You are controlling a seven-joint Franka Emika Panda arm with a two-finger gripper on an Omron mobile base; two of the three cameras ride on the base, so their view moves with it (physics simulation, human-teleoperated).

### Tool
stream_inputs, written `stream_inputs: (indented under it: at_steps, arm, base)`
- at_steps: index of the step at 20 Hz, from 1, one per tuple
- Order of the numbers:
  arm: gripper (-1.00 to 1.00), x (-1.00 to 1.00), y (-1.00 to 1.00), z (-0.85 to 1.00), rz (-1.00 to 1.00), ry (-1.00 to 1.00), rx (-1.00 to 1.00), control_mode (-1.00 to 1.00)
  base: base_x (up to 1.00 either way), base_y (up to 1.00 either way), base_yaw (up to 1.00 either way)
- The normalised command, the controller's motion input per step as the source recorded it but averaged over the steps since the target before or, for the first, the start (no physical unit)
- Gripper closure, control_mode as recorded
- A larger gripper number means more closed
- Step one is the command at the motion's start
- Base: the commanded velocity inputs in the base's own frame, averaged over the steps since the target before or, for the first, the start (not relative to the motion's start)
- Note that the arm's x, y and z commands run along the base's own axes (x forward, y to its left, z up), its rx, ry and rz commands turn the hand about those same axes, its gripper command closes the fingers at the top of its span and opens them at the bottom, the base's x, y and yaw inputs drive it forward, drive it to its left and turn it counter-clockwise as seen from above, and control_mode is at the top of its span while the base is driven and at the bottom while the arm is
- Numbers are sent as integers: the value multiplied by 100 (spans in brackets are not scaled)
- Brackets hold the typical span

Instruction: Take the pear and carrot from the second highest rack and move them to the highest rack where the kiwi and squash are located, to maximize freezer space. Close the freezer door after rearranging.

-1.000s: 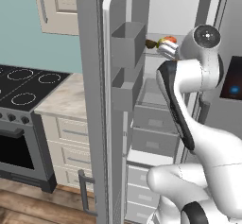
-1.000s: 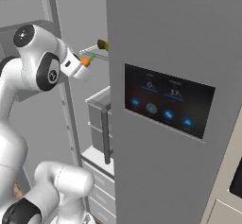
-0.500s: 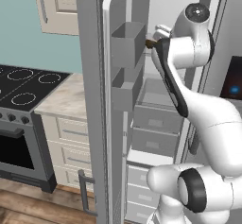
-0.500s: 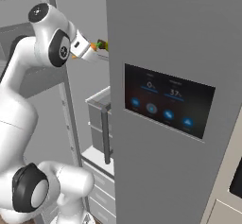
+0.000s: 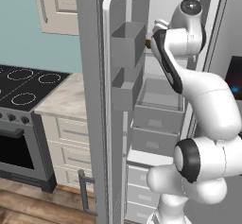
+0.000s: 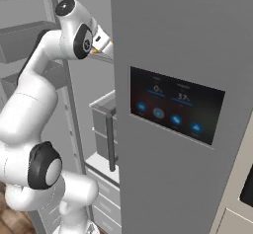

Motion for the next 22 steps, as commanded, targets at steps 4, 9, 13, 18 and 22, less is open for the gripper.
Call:
stream_inputs:
  at_steps: [4, 9, 13, 18, 22]
  arm:
    - [100, 67, -27, -28, 0, 2, 0, -100]
    - [100, 60, -24, -40, 0, 5, 0, -100]
    - [100, 56, -26, -31, 0, 0, 0, -100]
    - [100, 40, -26, -27, 0, 0, 0, -100]
    - [-100, 24, -13, -45, 0, 0, -1, -100]
  base:
    - [0, 0, 0]
    - [0, 0, 0]
    - [0, 0, 0]
    - [0, 0, 0]
    - [0, 0, 0]
